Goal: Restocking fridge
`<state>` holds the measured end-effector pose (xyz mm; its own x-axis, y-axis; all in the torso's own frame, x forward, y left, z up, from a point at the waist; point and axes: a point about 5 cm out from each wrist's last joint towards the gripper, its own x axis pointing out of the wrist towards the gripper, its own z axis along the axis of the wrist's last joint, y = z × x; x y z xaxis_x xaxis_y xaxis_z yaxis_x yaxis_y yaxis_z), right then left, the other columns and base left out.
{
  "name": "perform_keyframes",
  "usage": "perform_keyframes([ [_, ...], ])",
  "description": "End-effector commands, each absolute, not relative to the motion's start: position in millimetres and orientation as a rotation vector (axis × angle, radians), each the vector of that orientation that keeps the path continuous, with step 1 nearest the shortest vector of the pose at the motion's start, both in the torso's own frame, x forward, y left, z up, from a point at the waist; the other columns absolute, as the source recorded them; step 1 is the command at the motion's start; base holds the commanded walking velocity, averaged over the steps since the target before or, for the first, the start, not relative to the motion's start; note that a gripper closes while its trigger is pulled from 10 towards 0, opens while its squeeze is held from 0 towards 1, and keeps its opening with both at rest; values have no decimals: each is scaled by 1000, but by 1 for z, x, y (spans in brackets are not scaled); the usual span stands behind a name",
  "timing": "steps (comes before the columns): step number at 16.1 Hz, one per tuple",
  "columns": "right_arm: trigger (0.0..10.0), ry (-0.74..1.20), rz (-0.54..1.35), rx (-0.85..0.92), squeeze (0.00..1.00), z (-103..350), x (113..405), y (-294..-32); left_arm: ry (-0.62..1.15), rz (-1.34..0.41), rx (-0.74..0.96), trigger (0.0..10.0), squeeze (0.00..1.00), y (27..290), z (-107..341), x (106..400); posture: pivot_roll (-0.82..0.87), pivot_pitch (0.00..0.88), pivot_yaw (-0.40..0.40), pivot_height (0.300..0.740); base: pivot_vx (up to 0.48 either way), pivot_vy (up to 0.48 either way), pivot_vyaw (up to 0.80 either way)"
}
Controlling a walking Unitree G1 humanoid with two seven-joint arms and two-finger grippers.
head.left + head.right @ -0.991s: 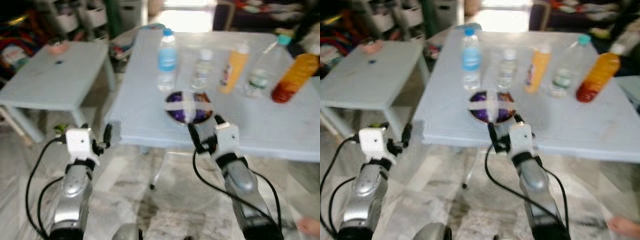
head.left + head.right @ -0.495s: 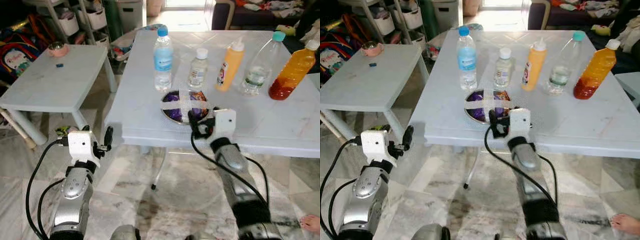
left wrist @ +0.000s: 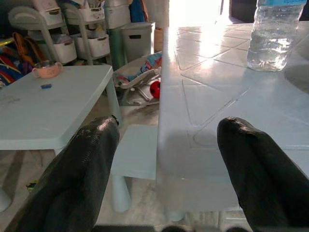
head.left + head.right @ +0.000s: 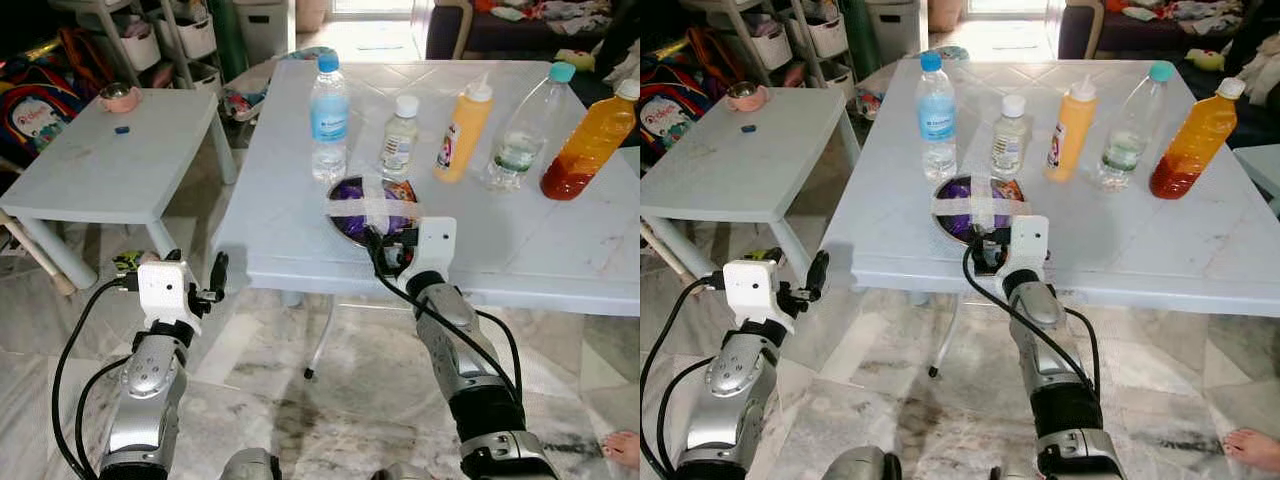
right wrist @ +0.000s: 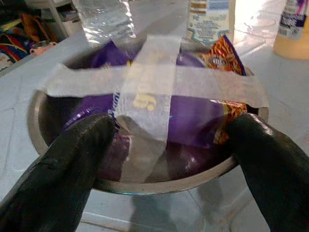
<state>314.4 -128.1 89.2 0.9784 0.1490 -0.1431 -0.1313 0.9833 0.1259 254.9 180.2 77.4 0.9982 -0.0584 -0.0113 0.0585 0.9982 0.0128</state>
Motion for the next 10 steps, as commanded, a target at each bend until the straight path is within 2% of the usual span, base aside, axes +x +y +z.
perform_keyframes([
  [1,10000,164,126,127,0,89,313,-130,11,-59,24,10000,0,182,79,254,67,0,32,740,0,0,0],
  [7,10000,76,75,146,0,108,319,-137,7,-62,25,10000,0,181,80,257,69,0,34,740,0,0,0],
  [10,10000,82,40,117,0,112,311,-137,6,-61,27,10000,0,182,80,256,72,0,31,740,0,0,0],
])
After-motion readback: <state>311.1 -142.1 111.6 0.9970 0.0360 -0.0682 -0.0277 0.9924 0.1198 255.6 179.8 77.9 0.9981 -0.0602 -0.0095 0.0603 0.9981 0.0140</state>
